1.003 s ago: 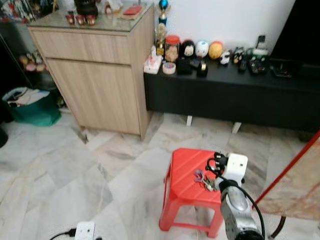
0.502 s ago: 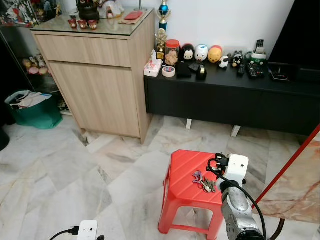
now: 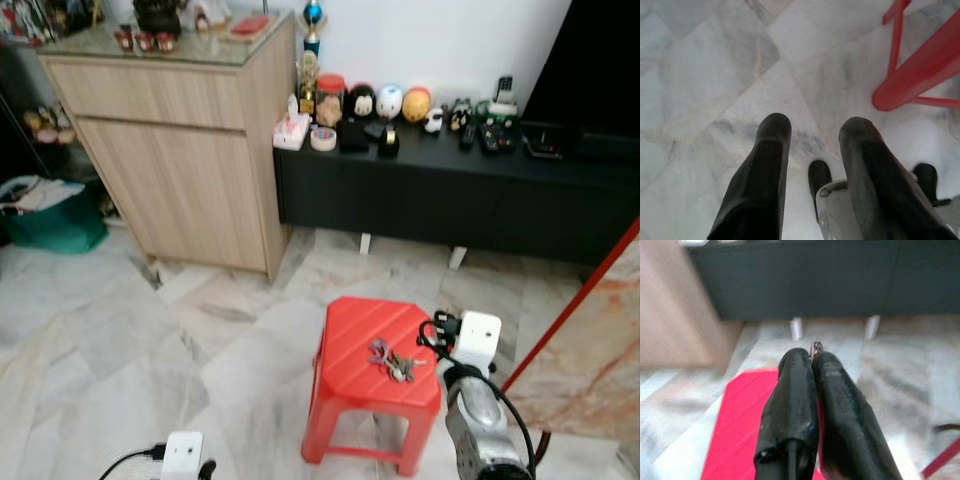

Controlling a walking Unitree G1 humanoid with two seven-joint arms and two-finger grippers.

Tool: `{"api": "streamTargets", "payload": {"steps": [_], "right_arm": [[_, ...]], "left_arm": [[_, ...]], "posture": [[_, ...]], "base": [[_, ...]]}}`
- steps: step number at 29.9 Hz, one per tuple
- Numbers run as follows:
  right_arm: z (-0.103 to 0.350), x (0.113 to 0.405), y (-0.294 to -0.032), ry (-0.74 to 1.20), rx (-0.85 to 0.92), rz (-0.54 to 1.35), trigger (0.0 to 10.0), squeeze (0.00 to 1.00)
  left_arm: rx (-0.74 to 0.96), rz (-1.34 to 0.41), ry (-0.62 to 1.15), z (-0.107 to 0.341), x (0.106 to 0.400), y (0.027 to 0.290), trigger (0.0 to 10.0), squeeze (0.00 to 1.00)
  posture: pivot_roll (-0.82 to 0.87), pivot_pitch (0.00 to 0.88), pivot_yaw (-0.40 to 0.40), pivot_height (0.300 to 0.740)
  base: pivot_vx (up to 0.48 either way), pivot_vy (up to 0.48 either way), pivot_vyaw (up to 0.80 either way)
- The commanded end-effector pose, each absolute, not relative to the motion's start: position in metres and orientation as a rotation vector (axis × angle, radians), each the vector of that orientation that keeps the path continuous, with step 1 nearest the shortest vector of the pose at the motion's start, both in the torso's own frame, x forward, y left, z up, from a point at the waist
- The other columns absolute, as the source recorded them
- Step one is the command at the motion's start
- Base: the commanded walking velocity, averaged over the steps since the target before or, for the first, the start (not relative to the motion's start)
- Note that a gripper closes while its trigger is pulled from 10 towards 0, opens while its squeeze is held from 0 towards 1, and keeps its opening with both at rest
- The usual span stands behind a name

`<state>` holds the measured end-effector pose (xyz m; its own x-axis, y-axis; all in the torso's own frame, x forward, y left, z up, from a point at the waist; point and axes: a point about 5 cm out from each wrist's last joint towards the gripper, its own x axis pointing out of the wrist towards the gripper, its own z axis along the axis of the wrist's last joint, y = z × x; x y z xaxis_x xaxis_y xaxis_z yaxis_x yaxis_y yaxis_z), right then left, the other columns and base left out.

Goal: Hang keys on a hook

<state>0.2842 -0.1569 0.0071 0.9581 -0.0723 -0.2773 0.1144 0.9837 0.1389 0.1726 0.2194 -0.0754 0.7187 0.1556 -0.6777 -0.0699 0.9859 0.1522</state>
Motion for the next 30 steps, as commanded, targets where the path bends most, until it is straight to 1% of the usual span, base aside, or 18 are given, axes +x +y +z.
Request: {"api": "streamTargets", "payload": {"steps": [1, 2, 3, 5, 6, 9, 10, 11, 13, 18, 30], "right_arm": [[-0.013, 0.267, -0.173, 0.38, 0.15, -0.143, 10.0, 0.0], [-0.025, 0.256, -0.176, 0.445, 0.137, -0.139, 10.0, 0.0], [-0.025, 0.256, -0.176, 0.445, 0.137, -0.139, 10.0, 0.0], [-0.047, 0.23, -0.183, 0.575, 0.105, -0.153, 10.0, 0.0], [-0.047, 0.23, -0.183, 0.575, 0.105, -0.153, 10.0, 0.0], [-0.062, 0.209, -0.193, 0.67, 0.109, -0.206, 10.0, 0.0], [-0.071, 0.194, -0.198, 0.737, 0.119, -0.246, 10.0, 0.0], [-0.071, 0.194, -0.198, 0.737, 0.119, -0.246, 10.0, 0.0], [-0.082, 0.174, -0.203, 0.818, 0.128, -0.289, 10.0, 0.0], [-0.086, 0.166, -0.204, 0.852, 0.15, -0.319, 10.0, 0.0], [-0.08, 0.179, -0.197, 0.8, 0.17, -0.31, 10.0, 0.0]], "left_arm": [[0.11, 0.122, 0.756, -0.077, 0.171, 0.214, 10.0, 0.0], [0.108, 0.124, 0.767, -0.078, 0.17, 0.215, 10.0, 0.0], [0.108, 0.124, 0.767, -0.078, 0.17, 0.215, 10.0, 0.0], [0.106, 0.128, 0.784, -0.079, 0.167, 0.217, 10.0, 0.0], [0.106, 0.128, 0.784, -0.079, 0.167, 0.217, 10.0, 0.0], [0.106, 0.131, 0.79, -0.079, 0.166, 0.218, 10.0, 0.0], [0.106, 0.131, 0.794, -0.08, 0.166, 0.218, 10.0, 0.0], [0.106, 0.131, 0.794, -0.08, 0.166, 0.218, 10.0, 0.0], [0.108, 0.13, 0.796, -0.08, 0.166, 0.219, 10.0, 0.0], [0.11, 0.127, 0.793, -0.079, 0.166, 0.219, 10.0, 0.0], [0.117, 0.118, 0.784, -0.079, 0.168, 0.217, 10.0, 0.0]], "posture": [[0.01, 0.012, -0.024, 0.74], [0.01, 0.012, -0.024, 0.74], [0.01, 0.012, -0.024, 0.74], [0.01, 0.011, -0.026, 0.74], [0.01, 0.011, -0.026, 0.74], [0.0, 0.011, -0.024, 0.74], [0.0, 0.011, -0.024, 0.74], [0.0, 0.011, -0.024, 0.74], [0.0, 0.011, -0.024, 0.74], [0.01, 0.011, -0.021, 0.74], [0.01, 0.01, -0.019, 0.74]], "base": [[0.0, 0.0, 0.0], [0.0, 0.0, 0.0], [0.0, 0.0, 0.0], [0.0, 0.0, 0.0], [0.0, 0.0, 0.0], [0.0, 0.0, 0.0], [0.0, 0.0, 0.0], [0.0, 0.0, 0.0], [0.0, 0.0, 0.0], [0.0, 0.0, 0.0], [0.0, 0.0, 0.0]]}}
